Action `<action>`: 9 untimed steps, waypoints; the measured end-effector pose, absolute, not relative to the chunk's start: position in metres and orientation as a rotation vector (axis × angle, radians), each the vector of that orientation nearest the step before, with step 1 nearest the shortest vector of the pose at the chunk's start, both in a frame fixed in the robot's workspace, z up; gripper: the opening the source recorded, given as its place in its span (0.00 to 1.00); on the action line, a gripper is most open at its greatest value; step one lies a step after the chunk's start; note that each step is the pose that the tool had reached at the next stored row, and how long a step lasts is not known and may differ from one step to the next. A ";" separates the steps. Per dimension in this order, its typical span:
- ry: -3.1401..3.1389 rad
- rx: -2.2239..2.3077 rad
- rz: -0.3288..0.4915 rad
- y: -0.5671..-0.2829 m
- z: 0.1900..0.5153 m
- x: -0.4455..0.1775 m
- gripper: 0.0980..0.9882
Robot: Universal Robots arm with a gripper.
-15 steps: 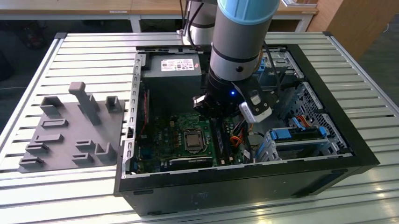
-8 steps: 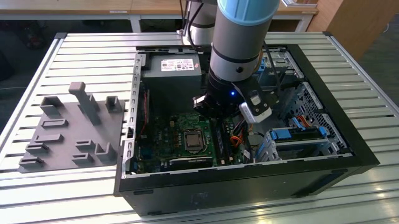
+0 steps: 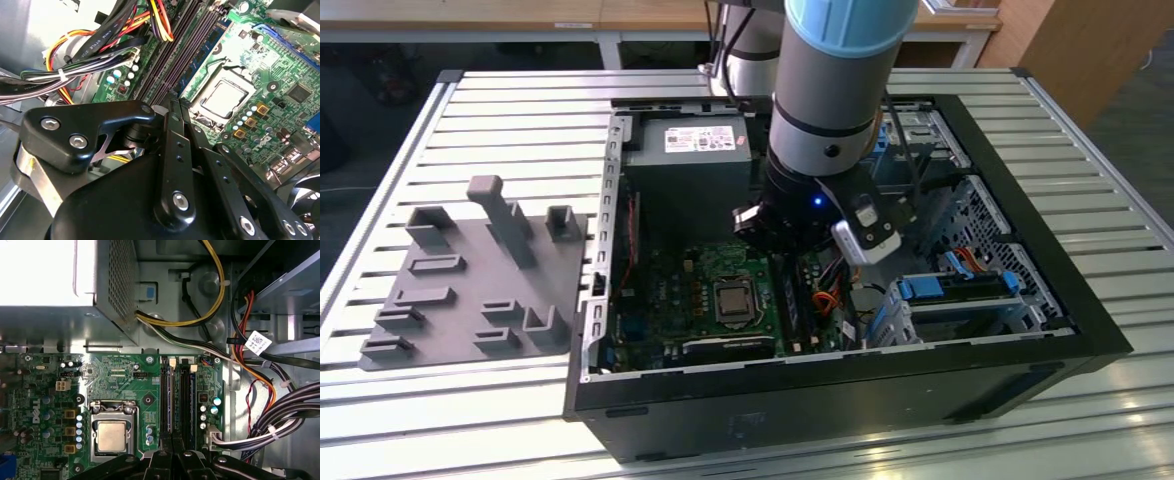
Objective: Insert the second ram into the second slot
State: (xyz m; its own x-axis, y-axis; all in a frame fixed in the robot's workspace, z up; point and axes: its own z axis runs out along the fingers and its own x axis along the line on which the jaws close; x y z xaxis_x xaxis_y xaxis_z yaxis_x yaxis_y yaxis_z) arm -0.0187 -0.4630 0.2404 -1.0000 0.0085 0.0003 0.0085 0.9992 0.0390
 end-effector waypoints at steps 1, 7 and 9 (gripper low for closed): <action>-3.140 -0.013 -0.061 -0.463 0.240 -0.018 0.02; -3.135 -0.014 -0.061 -0.463 0.234 -0.017 0.02; -3.133 -0.013 -0.061 -0.463 0.232 -0.017 0.02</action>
